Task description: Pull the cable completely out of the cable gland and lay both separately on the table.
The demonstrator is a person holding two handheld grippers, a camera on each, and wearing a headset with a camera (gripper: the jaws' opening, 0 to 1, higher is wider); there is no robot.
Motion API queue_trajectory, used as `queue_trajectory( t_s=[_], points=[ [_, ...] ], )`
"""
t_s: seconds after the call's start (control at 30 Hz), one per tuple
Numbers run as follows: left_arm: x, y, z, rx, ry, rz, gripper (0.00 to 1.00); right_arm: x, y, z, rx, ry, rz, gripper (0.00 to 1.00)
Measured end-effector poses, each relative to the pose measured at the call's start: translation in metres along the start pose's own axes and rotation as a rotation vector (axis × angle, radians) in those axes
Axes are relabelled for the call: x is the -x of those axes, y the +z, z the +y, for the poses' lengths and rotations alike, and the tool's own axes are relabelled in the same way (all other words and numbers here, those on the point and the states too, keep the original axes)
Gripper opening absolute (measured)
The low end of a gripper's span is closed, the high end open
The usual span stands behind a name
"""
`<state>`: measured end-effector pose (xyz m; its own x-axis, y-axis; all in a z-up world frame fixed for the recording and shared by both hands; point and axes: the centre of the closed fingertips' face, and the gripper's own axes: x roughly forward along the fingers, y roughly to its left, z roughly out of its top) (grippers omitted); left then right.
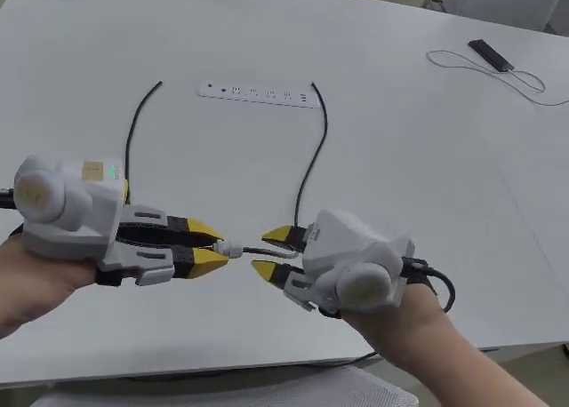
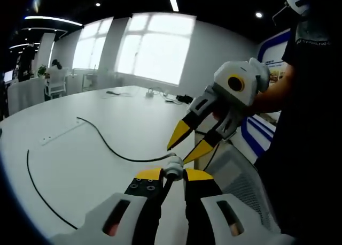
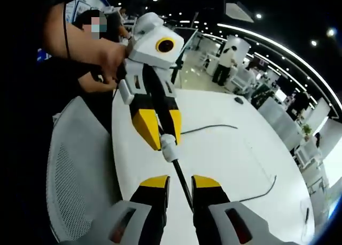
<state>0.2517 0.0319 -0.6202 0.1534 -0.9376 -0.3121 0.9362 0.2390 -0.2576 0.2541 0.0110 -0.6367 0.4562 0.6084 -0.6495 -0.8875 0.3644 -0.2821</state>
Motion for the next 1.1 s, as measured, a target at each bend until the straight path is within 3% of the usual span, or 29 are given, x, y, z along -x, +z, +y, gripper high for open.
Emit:
queue_trajectory(
  t_s=[0.37, 1.1],
  points=[
    [-0.002, 0.002, 0.0, -0.005, -0.005, 0.004, 0.15, -0.006, 0.014, 0.0, 0.06, -0.042, -0.016, 0.04],
    [-0.007, 0.0, 0.0, -0.02, 0.001, 0.013, 0.14, -0.006, 0.007, 0.001, 0.046, -0.048, -0.015, 0.0]
  ],
)
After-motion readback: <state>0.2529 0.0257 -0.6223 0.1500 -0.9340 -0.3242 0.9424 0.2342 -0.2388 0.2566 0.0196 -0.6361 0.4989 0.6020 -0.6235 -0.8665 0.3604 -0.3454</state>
